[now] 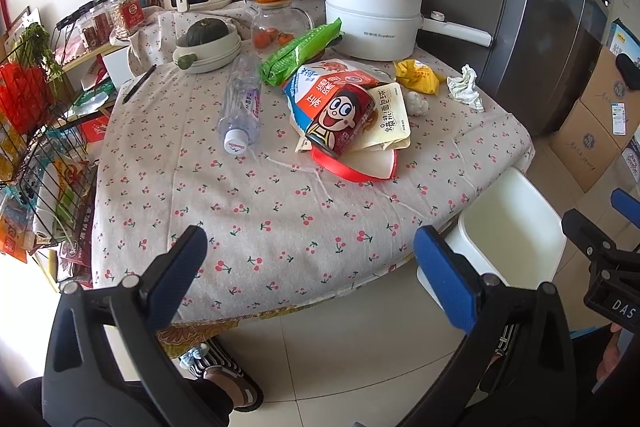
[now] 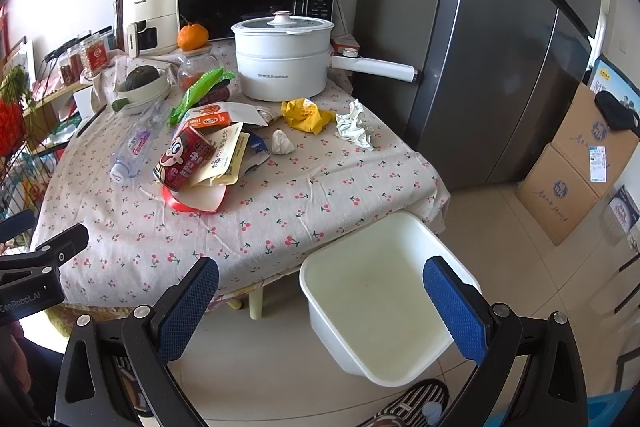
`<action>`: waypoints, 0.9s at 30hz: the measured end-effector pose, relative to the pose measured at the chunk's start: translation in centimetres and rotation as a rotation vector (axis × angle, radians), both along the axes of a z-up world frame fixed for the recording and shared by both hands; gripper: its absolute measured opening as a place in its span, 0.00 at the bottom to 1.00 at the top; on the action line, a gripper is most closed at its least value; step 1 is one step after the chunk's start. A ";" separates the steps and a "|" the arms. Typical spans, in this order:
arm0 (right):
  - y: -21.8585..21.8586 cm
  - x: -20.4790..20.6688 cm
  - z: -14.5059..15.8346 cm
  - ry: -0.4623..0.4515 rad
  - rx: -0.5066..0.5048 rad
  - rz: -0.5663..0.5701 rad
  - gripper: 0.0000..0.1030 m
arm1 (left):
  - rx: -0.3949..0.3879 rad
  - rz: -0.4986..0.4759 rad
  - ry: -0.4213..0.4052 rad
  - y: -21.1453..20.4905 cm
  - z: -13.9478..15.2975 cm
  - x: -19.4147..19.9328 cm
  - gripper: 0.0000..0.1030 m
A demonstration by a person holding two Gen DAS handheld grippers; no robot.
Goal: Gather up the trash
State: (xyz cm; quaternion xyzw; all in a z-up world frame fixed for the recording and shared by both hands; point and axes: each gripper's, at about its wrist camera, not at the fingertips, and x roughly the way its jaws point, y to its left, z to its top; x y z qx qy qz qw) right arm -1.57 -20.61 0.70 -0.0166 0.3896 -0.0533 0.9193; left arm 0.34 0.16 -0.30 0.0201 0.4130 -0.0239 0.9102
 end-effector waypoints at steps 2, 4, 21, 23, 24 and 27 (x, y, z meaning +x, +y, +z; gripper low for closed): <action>0.1 0.0 0.0 0.001 -0.002 -0.001 1.00 | 0.000 0.000 -0.001 0.0 0.0 0.0 1.00; 0.1 0.0 0.0 0.001 -0.002 -0.001 1.00 | 0.001 0.000 -0.003 0.0 0.1 0.0 1.00; 0.2 0.0 -0.2 0.003 -0.005 -0.001 1.00 | 0.002 0.004 -0.005 0.2 0.1 -0.1 1.00; 0.3 -0.1 -0.3 0.002 -0.003 0.000 1.00 | 0.000 0.004 -0.005 0.2 0.1 -0.1 1.00; 0.3 -0.2 -0.3 0.001 -0.003 0.000 1.00 | 0.000 0.004 -0.005 0.3 0.1 -0.1 1.00; 0.3 -0.2 -0.4 0.002 -0.005 -0.002 1.00 | 0.002 0.003 -0.007 0.3 0.1 -0.1 1.00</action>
